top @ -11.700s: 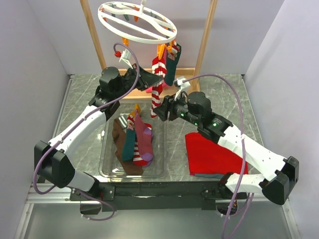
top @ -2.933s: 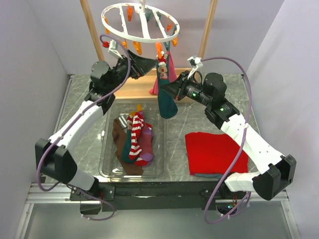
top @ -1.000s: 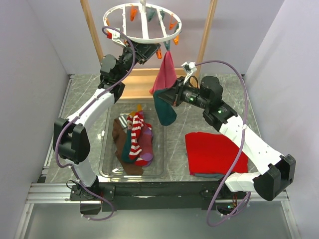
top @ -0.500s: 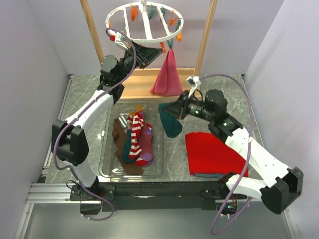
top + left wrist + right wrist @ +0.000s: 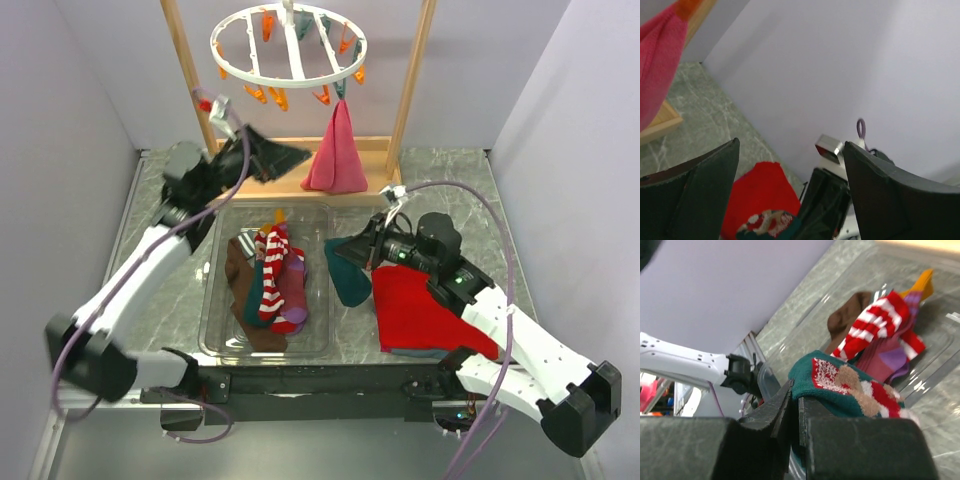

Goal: Remove the socks clipped to the hanger

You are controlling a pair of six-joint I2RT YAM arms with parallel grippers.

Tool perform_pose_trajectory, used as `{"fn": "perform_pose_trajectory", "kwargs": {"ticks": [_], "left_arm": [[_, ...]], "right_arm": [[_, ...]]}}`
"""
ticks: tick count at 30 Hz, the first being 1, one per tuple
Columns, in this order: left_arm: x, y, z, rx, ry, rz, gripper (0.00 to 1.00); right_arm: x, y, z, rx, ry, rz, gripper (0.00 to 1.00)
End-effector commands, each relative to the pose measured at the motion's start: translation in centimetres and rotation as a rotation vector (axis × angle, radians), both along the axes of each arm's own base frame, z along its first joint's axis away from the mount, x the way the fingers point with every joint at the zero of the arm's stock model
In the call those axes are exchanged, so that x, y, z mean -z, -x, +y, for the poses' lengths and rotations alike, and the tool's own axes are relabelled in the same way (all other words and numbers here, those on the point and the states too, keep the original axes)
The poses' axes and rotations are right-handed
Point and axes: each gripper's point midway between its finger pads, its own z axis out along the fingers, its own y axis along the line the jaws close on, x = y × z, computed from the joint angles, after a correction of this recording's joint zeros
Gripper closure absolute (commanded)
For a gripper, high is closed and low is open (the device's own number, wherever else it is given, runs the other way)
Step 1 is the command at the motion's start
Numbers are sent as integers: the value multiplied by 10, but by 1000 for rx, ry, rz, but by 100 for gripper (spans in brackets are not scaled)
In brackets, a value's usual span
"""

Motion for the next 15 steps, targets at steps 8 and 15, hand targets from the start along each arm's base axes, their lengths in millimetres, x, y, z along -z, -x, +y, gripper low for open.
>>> {"fn": "perform_pose_trajectory", "kwargs": {"ticks": [8,15], "left_arm": [[93,133,50,37,-149,-13,4],[143,176,65,63,38,109,0]], "right_arm": [[-19,23,45,-65,-131,3,87],[-28,22,74,-79,-228,60,87]]}}
